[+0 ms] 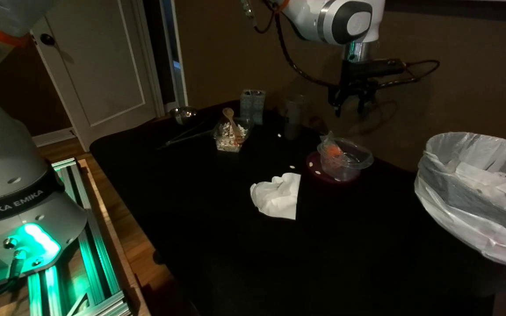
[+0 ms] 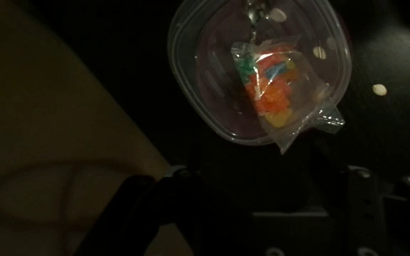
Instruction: Put the clear plastic in the clear bowl.
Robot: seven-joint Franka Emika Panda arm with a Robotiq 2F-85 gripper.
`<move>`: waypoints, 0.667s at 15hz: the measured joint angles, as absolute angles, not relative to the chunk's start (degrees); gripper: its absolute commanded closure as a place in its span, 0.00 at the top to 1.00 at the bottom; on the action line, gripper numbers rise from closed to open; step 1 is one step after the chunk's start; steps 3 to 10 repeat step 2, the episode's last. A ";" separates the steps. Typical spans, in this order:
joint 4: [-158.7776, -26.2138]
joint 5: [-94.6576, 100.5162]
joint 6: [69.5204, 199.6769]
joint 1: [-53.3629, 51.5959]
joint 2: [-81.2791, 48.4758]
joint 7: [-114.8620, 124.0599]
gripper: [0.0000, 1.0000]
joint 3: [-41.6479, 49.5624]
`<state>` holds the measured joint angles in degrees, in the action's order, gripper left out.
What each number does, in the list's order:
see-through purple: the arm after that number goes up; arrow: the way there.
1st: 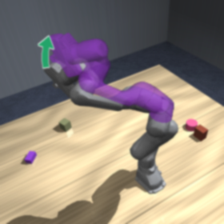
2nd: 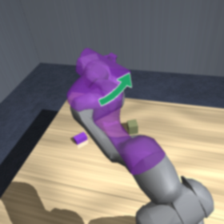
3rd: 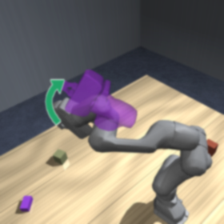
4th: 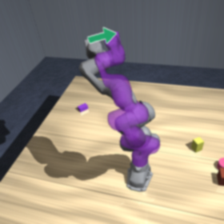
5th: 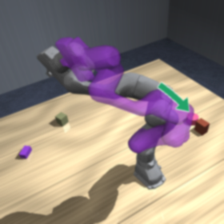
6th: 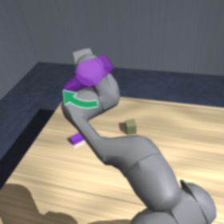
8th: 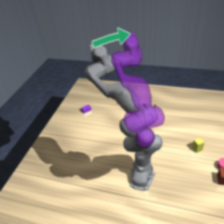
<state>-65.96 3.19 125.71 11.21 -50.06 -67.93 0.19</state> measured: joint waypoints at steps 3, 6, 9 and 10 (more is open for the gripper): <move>-68.36 3.49 125.72 12.21 -46.36 -74.50 0.99 -0.31; -68.36 3.49 125.72 12.21 -46.36 -74.50 0.99 -0.31; -68.36 3.49 125.72 12.21 -46.36 -74.50 0.99 -0.31; -68.36 3.49 125.72 12.21 -46.36 -74.50 0.99 -0.31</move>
